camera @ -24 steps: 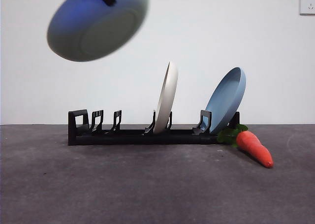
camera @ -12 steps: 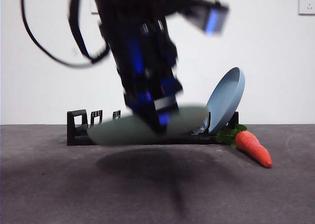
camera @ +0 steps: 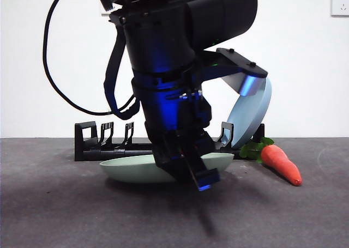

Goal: Take the green plate from the plate rack,put the plate on the table,take the carrot from the table,put the carrot in the plate

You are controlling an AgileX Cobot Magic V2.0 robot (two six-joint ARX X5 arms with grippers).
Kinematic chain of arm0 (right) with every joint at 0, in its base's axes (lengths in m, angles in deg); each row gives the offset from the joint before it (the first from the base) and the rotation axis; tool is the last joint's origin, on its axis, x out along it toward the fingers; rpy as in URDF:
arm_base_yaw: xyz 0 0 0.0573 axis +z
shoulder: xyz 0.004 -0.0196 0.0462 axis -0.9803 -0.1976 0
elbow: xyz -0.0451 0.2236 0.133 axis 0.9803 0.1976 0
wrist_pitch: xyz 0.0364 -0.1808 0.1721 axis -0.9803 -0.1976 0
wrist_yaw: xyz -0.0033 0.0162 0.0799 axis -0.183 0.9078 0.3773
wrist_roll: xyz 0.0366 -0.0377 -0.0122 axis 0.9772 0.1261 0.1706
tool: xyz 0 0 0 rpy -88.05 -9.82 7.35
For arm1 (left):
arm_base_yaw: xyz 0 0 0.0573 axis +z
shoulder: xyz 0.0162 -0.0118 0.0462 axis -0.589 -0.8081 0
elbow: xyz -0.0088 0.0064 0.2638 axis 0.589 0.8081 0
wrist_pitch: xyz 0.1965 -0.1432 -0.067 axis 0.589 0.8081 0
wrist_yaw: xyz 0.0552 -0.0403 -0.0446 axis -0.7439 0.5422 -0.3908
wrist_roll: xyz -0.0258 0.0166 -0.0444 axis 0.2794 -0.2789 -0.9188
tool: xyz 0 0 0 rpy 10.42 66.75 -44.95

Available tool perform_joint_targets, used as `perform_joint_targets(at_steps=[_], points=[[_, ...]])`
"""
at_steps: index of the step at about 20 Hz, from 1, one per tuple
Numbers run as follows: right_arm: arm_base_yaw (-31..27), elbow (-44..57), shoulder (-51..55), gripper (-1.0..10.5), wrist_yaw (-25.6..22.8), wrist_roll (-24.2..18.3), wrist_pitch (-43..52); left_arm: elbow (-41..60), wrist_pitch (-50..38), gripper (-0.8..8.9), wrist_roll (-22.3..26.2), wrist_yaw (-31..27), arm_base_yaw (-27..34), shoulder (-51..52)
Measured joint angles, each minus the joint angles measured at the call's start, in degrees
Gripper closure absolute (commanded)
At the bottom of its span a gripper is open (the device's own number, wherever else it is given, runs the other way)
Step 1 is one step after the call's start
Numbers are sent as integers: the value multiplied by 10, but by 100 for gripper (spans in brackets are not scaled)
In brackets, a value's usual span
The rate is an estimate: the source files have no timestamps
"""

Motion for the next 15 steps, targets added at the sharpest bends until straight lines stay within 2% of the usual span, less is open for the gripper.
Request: perform_joint_targets(at_steps=[2,10,15], points=[[0,0,-3,349,0,0,0,2,29,558,-24,38,-1,-4],[0,0,-11,349,0,0,8,0,50,561,-48,34,-2,19],[0,0,-78,349,-2,17,91,-58,92,561,-98,39,-2,158]])
